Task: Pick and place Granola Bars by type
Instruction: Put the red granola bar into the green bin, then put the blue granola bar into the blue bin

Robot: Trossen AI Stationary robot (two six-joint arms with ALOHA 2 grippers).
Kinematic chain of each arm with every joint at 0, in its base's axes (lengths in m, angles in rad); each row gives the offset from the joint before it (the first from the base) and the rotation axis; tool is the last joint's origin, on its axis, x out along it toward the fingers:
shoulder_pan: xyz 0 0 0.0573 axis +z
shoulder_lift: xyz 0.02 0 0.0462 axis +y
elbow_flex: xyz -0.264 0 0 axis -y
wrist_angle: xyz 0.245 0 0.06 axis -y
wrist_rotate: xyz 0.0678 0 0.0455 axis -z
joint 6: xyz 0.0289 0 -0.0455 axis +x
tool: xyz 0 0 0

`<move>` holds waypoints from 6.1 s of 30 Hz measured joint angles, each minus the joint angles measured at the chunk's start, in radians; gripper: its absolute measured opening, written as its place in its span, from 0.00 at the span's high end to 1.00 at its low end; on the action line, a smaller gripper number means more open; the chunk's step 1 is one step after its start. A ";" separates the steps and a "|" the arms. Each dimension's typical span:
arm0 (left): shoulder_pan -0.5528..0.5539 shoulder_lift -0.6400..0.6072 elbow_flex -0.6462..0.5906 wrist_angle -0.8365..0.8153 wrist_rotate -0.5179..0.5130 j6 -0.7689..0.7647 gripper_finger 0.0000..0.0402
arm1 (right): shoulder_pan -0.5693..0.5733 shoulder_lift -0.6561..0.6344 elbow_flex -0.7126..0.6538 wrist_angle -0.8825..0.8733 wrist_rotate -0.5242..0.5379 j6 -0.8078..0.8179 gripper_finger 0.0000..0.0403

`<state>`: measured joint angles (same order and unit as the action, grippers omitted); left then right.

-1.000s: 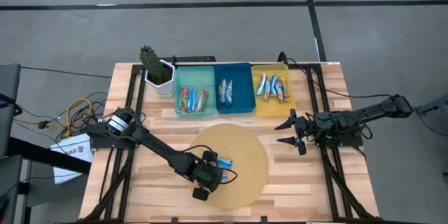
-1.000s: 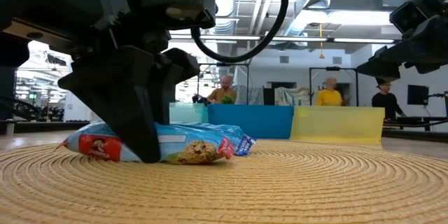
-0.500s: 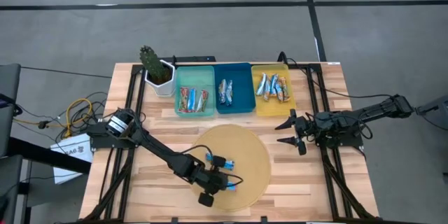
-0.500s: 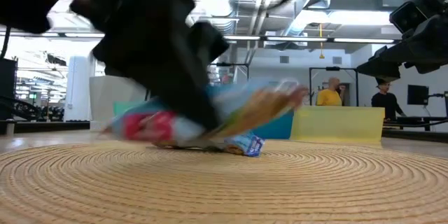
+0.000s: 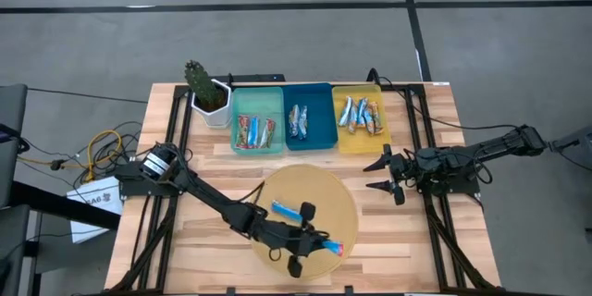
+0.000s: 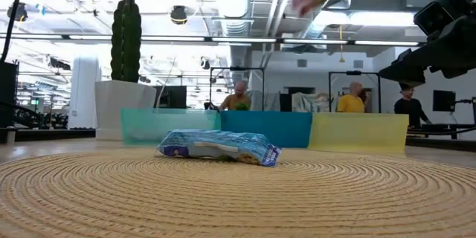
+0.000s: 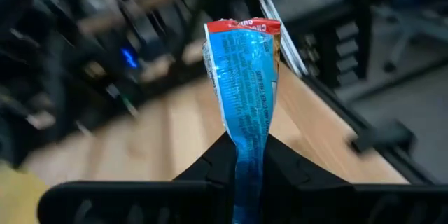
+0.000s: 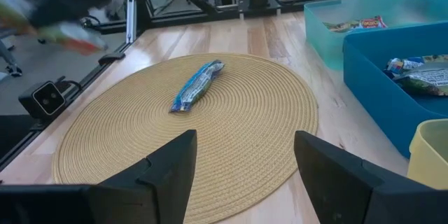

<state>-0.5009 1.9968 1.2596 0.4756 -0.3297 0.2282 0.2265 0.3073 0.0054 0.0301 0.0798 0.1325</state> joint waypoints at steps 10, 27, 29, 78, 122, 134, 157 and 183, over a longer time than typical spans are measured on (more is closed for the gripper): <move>0.004 -0.001 0.001 0.147 -0.053 0.056 0.91 | 0.000 0.000 0.000 0.000 0.000 0.000 0.42; 0.195 -0.002 0.001 0.144 -0.089 0.075 0.91 | 0.000 0.000 0.000 0.000 0.000 0.000 0.42; 0.237 -0.002 0.001 0.144 -0.134 0.083 0.91 | 0.000 0.000 0.000 0.000 0.000 0.000 0.42; 0.771 -0.487 -0.499 -0.127 -0.392 -0.231 0.91 | 0.000 0.000 0.000 0.000 0.000 0.000 0.42; 0.772 -0.671 -0.716 -0.408 -0.197 -0.920 0.85 | 0.000 0.000 0.000 0.000 -0.001 0.000 0.42; 0.772 -0.672 -0.716 -0.409 -0.172 -0.915 0.65 | 0.000 0.000 0.000 0.000 -0.001 0.000 0.42; 0.636 -0.673 -0.715 -0.082 -0.109 -0.549 0.65 | 0.000 0.000 0.000 0.000 -0.001 0.000 0.42; 0.519 -0.673 -0.715 0.076 0.595 -0.053 0.65 | 0.000 0.000 0.000 0.000 -0.001 0.000 0.42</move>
<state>0.0177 1.3235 0.5446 0.5514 0.2650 0.1751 0.2264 0.3073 0.0055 0.0299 0.0792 0.1325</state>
